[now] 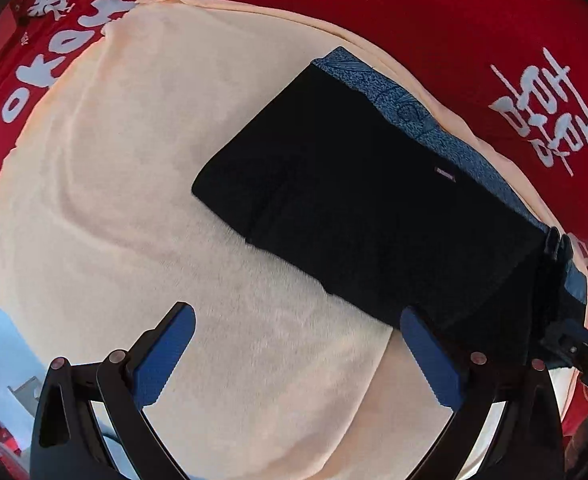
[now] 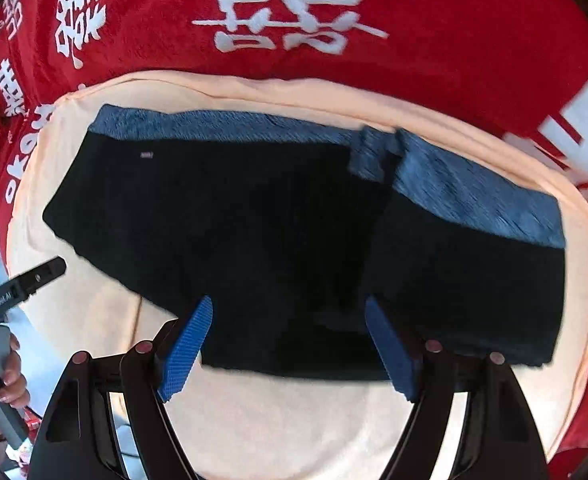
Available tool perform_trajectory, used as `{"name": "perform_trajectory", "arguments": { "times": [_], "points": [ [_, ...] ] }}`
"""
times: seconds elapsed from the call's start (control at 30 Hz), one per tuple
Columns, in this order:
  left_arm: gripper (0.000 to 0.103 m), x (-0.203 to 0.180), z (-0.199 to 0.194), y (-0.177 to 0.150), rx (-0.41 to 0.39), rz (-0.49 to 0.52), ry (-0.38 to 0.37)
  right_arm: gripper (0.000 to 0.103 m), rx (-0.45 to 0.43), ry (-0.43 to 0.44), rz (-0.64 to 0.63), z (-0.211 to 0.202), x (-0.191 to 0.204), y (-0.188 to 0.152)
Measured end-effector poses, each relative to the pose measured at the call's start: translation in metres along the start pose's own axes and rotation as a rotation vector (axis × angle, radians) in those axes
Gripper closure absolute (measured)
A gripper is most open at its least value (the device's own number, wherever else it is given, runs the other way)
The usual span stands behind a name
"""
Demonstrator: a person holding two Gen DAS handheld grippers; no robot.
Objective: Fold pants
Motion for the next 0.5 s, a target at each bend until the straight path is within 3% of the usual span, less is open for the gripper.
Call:
{"name": "perform_trajectory", "arguments": {
  "times": [0.1, 0.27, 0.5],
  "points": [
    [0.000, -0.001, 0.007, 0.003, 0.006, -0.006, -0.011, 0.021, 0.029, -0.019, 0.014, 0.025, 0.000, -0.005],
    [0.000, -0.003, 0.014, 0.009, 0.009, -0.006, -0.029, 0.020, 0.023, -0.121, -0.142, 0.034, 0.020, -0.015],
    [0.000, -0.006, 0.016, 0.017, -0.009, -0.020, -0.110, 0.019, 0.044, -0.104, -0.109, 0.037, 0.017, -0.011]
  ]
}}
Point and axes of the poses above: each gripper's, at about its wrist camera, not at the fingertips, and z roughly the way its jaws point, x to its left, y to its top, the point moved 4 cm from there along z, roughly the way its jaws point
